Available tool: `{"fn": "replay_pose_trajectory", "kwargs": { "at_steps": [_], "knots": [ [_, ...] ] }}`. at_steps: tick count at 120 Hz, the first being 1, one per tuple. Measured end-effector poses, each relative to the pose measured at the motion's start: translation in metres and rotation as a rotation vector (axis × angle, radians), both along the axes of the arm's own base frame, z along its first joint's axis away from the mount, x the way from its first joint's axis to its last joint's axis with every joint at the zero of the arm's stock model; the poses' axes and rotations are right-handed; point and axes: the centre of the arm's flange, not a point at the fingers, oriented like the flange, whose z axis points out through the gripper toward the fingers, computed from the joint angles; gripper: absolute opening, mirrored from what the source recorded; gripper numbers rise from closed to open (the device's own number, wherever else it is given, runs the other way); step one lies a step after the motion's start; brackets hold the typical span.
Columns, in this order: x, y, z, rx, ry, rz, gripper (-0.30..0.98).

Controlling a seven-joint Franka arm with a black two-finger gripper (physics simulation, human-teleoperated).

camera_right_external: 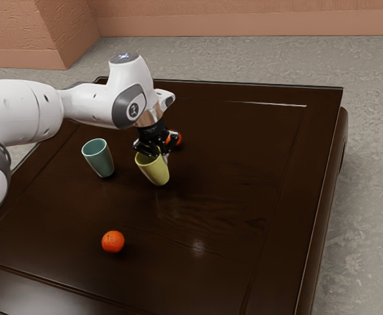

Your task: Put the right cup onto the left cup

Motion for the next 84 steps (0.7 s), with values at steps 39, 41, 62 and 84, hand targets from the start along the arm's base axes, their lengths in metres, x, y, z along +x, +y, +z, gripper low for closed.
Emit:
{"fn": "replay_pose_trajectory", "kwargs": {
  "at_steps": [39,41,62,84],
  "knots": [
    [0.004,0.038,0.079,0.078,-0.029,0.044,-0.09],
    [0.006,0.042,0.087,0.085,-0.035,0.049,-0.09],
    [0.012,0.107,0.141,0.158,-0.042,0.154,-0.09],
    [0.002,0.142,0.135,0.186,0.030,0.217,-0.09]
  ]
}}
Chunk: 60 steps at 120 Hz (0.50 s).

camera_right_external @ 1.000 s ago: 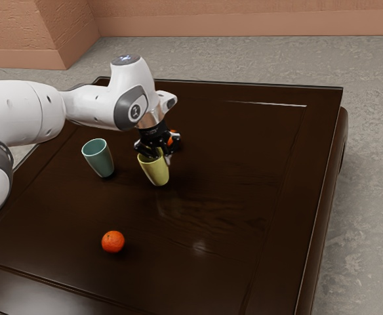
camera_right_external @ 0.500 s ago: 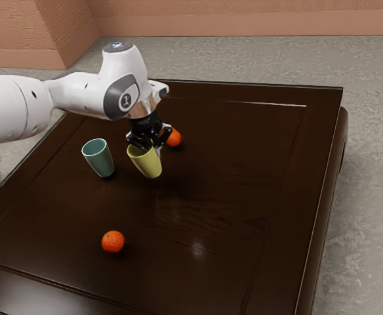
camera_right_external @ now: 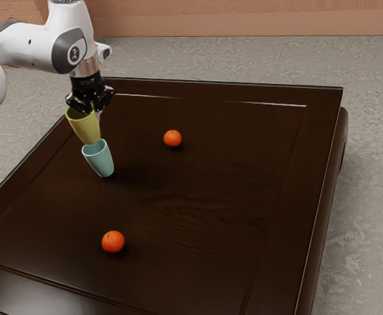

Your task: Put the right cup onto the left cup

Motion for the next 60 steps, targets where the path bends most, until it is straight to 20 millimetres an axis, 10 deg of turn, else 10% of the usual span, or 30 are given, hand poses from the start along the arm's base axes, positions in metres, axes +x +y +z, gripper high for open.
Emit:
{"fn": "replay_pose_trajectory", "kwargs": {
  "at_steps": [60],
  "knots": [
    [0.021,0.022,-0.035,0.026,0.061,0.060,-0.09]
  ]
}}
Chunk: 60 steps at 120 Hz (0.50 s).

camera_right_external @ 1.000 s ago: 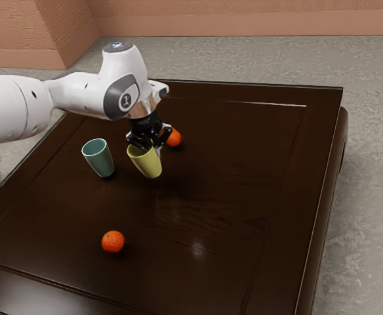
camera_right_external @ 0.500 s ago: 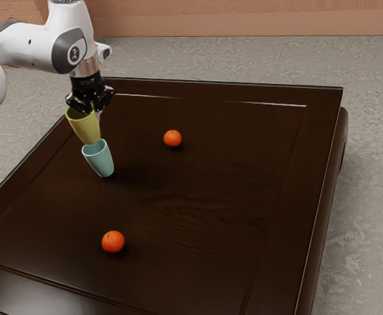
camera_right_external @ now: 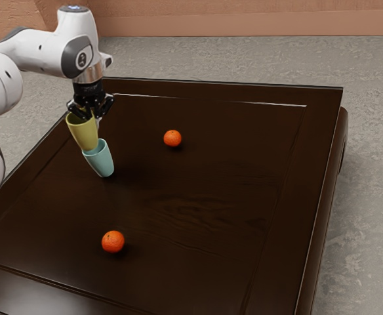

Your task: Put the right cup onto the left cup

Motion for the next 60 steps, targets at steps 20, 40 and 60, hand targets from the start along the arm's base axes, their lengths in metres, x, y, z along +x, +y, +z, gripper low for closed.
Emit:
{"fn": "replay_pose_trajectory", "kwargs": {
  "at_steps": [20,40,60],
  "knots": [
    [0.008,0.004,-0.014,-0.004,0.012,0.015,-0.09],
    [0.013,0.001,-0.021,-0.013,0.017,0.019,-0.09],
    [0.015,0.002,-0.023,-0.022,0.003,0.024,-0.09]
  ]
}}
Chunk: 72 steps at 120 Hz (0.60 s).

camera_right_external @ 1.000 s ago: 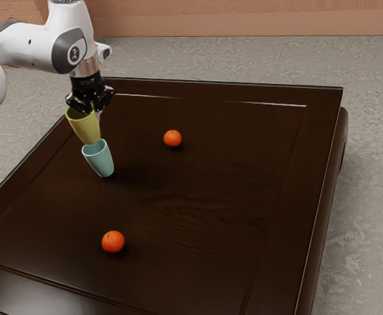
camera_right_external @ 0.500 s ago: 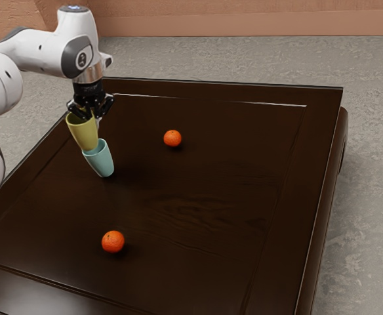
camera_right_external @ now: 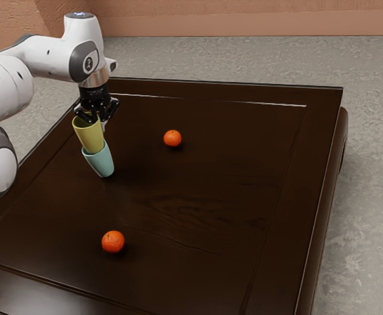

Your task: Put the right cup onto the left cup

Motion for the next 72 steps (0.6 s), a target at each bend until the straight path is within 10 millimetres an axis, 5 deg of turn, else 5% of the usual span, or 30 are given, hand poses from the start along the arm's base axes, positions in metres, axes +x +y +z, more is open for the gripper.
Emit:
{"fn": "replay_pose_trajectory", "kwargs": {
  "at_steps": [12,47,57,62,72],
  "knots": [
    [-0.001,0.003,-0.002,-0.007,-0.001,0.008,-0.07],
    [0.001,0.001,0.008,-0.015,-0.031,0.006,0.46],
    [0.000,-0.007,0.042,-0.019,-0.076,-0.010,0.52],
    [-0.009,-0.016,0.076,-0.035,-0.113,-0.050,0.55],
    [-0.035,-0.070,0.150,-0.085,-0.174,-0.244,0.59]
  ]
}}
